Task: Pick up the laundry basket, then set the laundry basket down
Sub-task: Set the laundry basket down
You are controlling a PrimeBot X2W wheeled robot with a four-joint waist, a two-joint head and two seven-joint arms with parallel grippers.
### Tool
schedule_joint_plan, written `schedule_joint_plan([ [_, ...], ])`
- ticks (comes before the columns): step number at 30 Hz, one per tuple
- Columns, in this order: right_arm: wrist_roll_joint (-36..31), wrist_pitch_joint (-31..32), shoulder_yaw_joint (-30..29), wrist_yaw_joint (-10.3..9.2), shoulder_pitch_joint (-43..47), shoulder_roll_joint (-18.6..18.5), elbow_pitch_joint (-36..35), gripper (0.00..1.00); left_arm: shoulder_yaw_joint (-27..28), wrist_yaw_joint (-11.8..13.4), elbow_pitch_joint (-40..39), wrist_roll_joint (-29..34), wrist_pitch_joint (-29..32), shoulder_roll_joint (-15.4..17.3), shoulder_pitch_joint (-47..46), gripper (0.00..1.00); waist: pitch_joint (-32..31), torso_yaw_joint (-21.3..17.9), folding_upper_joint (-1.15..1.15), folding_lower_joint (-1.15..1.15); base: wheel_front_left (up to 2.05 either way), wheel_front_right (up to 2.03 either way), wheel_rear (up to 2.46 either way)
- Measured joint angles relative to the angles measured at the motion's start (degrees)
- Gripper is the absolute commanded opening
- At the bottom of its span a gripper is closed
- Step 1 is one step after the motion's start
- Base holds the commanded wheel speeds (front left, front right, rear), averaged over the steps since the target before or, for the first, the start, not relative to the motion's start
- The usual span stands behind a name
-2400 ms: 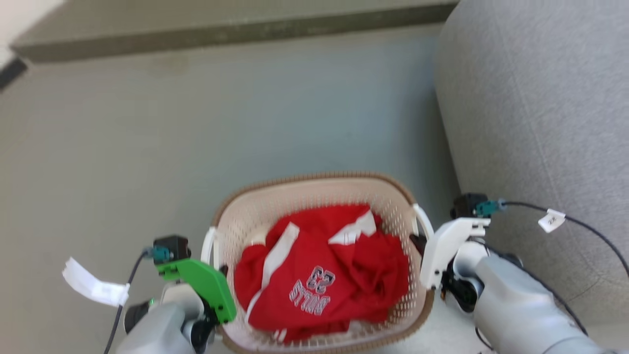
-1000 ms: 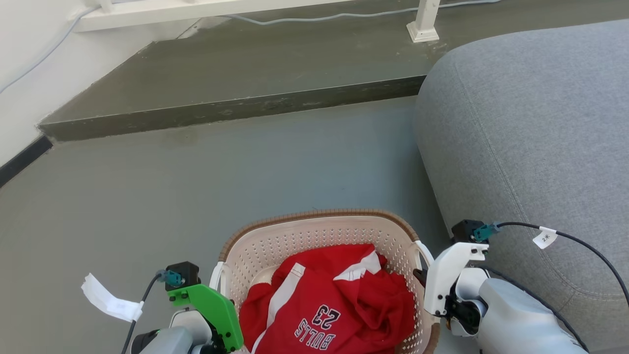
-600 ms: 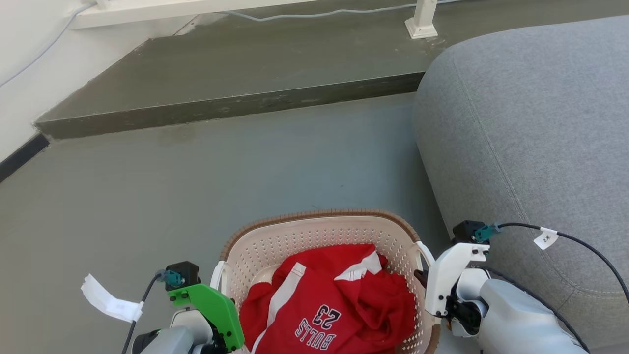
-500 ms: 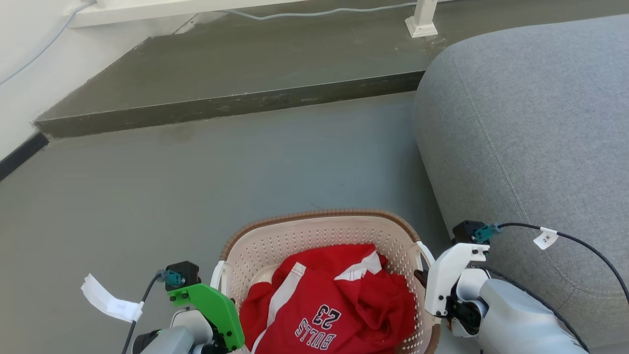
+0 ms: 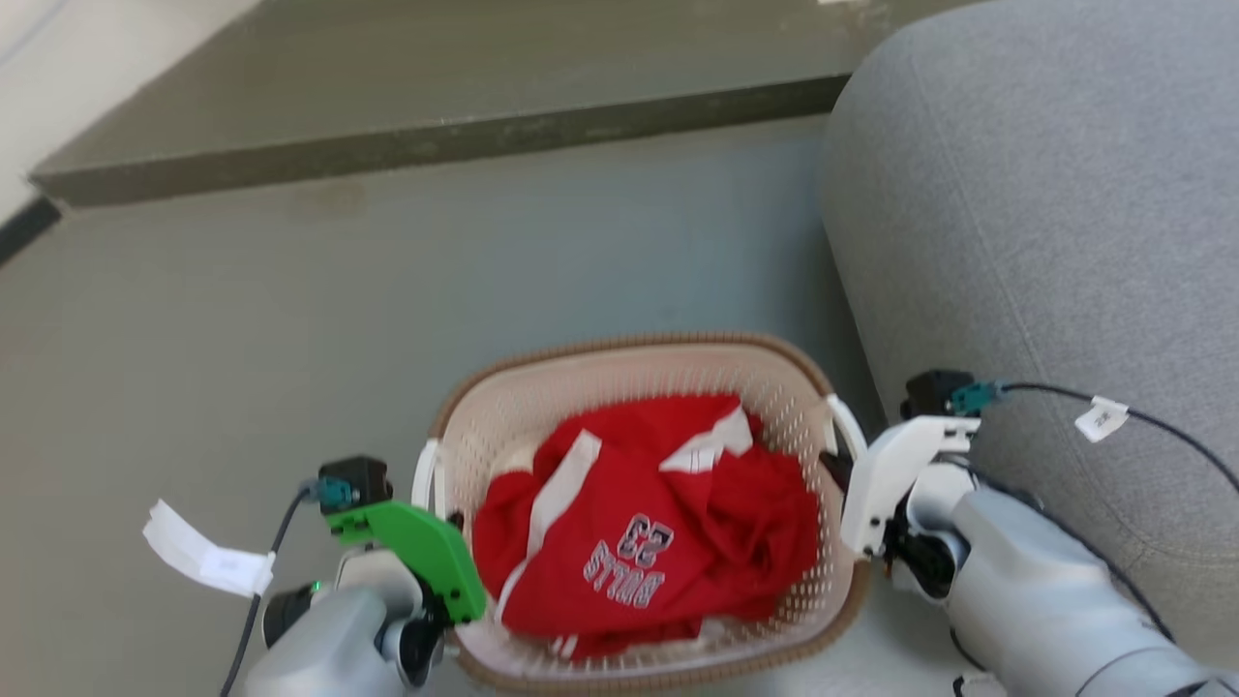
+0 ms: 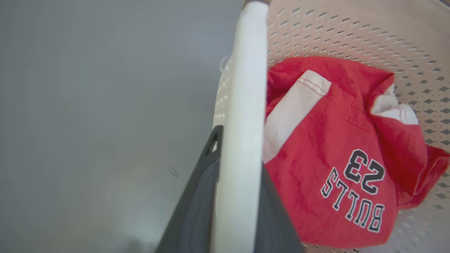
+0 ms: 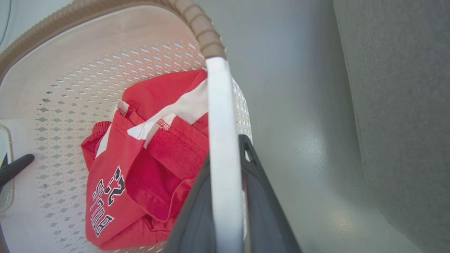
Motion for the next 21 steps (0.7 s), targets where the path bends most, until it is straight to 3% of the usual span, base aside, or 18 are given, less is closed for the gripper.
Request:
schedule_joint_plan([
  [21, -0.05, -9.26, -0.48, 0.0, -9.23, -2.97, -3.93, 0.0, -0.25, 2.04, -2.48, 0.01, -7.97, 0.07, -10.98, 0.0, 15.98, -0.2, 0.0, 0.0, 0.0, 0.0, 0.0],
])
